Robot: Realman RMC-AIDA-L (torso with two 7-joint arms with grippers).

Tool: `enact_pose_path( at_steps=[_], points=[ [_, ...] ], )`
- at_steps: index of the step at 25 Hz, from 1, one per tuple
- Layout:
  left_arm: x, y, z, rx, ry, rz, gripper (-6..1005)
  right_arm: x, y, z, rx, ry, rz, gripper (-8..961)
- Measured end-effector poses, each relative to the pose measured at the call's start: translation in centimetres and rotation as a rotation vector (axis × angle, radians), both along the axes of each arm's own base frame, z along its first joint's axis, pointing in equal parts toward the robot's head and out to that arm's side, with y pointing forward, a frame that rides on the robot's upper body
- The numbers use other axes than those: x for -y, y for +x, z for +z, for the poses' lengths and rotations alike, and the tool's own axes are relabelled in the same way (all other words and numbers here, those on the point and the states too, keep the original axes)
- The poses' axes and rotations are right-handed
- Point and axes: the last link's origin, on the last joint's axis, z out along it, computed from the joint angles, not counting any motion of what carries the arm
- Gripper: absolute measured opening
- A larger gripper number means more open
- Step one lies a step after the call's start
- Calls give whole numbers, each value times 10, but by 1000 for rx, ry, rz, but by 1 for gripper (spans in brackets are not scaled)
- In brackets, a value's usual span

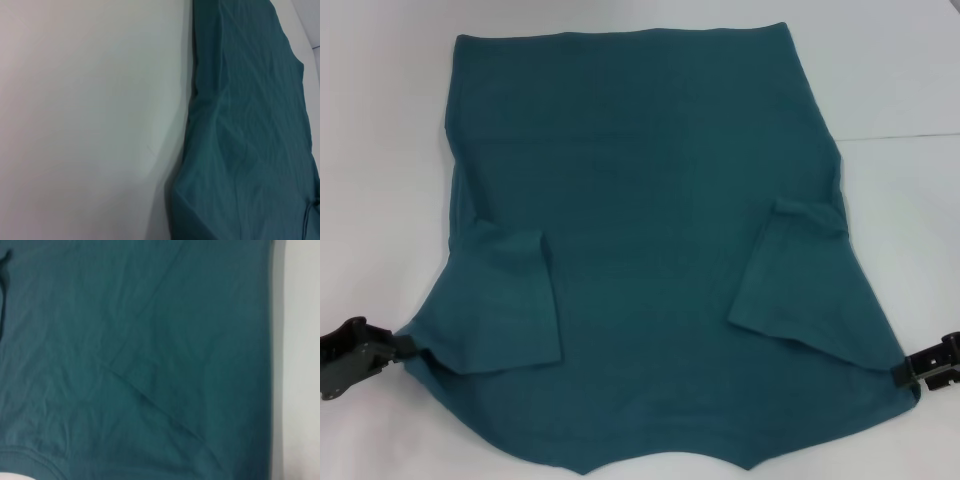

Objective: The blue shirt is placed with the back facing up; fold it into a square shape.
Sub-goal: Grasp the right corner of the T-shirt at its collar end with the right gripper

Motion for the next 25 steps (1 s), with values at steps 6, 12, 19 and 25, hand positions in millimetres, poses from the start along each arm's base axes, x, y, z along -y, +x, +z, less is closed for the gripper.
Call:
enact_pose_path(
  at_steps=[6,12,19,25],
  points=[
    [0,-1,0,0,2,2,-1,-2,-3,-4,7,-12,9,653],
    [0,-1,0,1,2,3,0,-5,-5,-7,35,-25,13,635],
    [0,-1,0,1,3,3,0,-6,-4,-9,42,-22,15,614],
    [0,-1,0,1,3,3,-1,-8,-8,-18,43,-32,20,596]
  ],
)
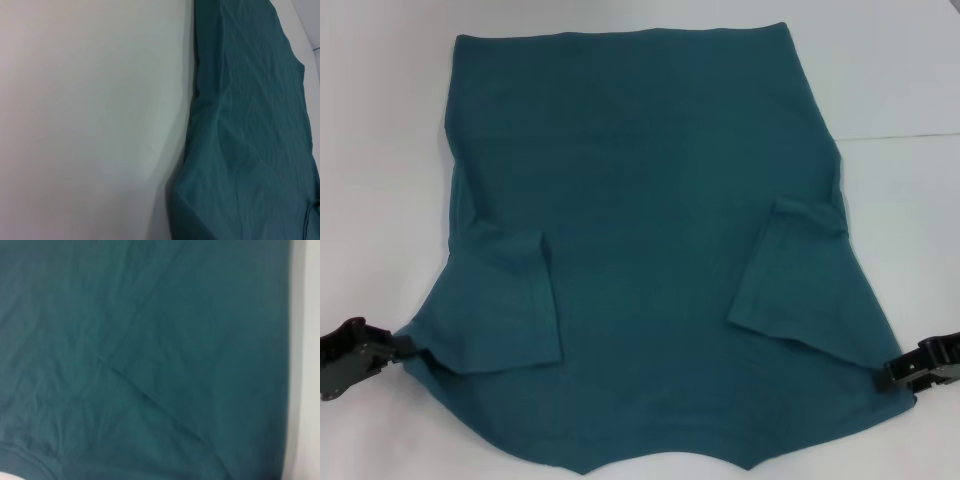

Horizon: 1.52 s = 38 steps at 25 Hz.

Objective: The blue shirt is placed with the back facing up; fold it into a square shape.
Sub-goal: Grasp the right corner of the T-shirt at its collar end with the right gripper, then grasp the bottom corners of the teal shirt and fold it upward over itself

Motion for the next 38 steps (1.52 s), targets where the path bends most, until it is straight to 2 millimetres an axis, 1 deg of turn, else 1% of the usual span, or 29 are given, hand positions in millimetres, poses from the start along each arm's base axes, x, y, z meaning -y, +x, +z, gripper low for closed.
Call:
enact_pose_path(
  at_steps=[16,23,34,38],
  points=[
    [0,-1,0,0,2,3,-1,-9,-19,-14,-68,6,39,547],
    [0,-1,0,1,3,3,-1,-11,-20,-14,-60,9,42,526],
    [1,-1,0,4,-1,1,0,-10,-16,-12,-53,10,33,279],
    [3,1,-1,7,-16,-19,0,-8,-16,-11,-54,7,30,126]
  ],
)
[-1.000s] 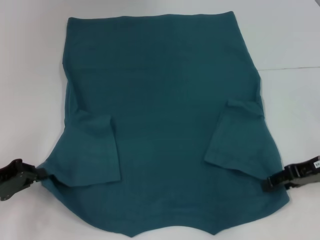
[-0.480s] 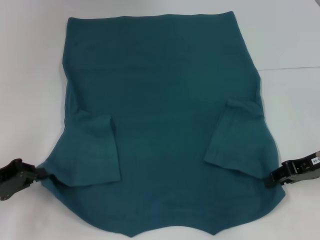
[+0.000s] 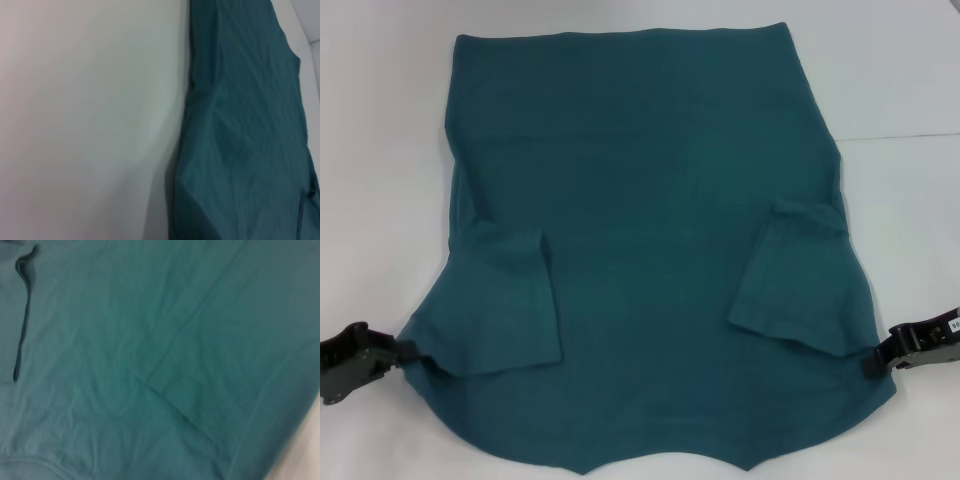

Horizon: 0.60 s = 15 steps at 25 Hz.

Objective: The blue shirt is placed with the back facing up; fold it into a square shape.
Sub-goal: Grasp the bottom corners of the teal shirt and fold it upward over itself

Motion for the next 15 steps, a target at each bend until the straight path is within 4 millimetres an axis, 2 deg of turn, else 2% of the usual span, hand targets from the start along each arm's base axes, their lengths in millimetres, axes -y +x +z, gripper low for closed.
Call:
enact_pose_path(
  at_steps=[2,15],
  points=[
    [2,1,1,1,-8,-16,0,1,0,2,-1,-5,0,50],
    [37,-5,14,-14,-101,-78,0,24,5,15,-20,-98,-33,38]
  ],
)
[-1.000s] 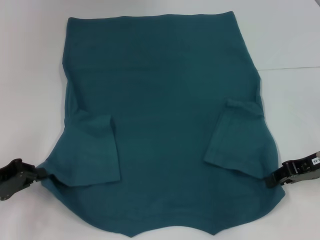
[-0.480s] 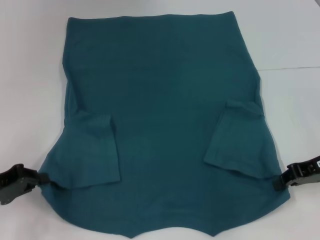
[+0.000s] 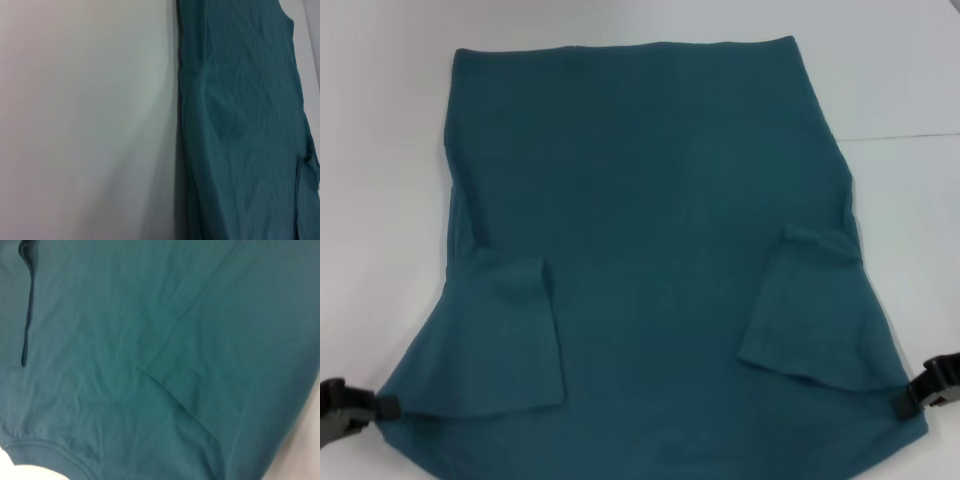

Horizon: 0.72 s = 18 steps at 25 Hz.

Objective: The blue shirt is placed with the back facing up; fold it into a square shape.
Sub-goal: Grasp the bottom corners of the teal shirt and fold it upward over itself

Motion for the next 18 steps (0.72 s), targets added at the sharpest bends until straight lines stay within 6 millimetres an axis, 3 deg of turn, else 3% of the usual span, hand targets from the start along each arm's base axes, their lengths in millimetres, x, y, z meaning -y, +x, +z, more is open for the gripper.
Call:
enact_pose_path(
  at_steps=[13,18],
  points=[
    [45,-10,4,22,-85,8,-1,31,15,6,5,-102,-52,41],
    [50,-10,5,5,-123,4,-1,37,16,4,-22,-111,-48,42]
  ],
)
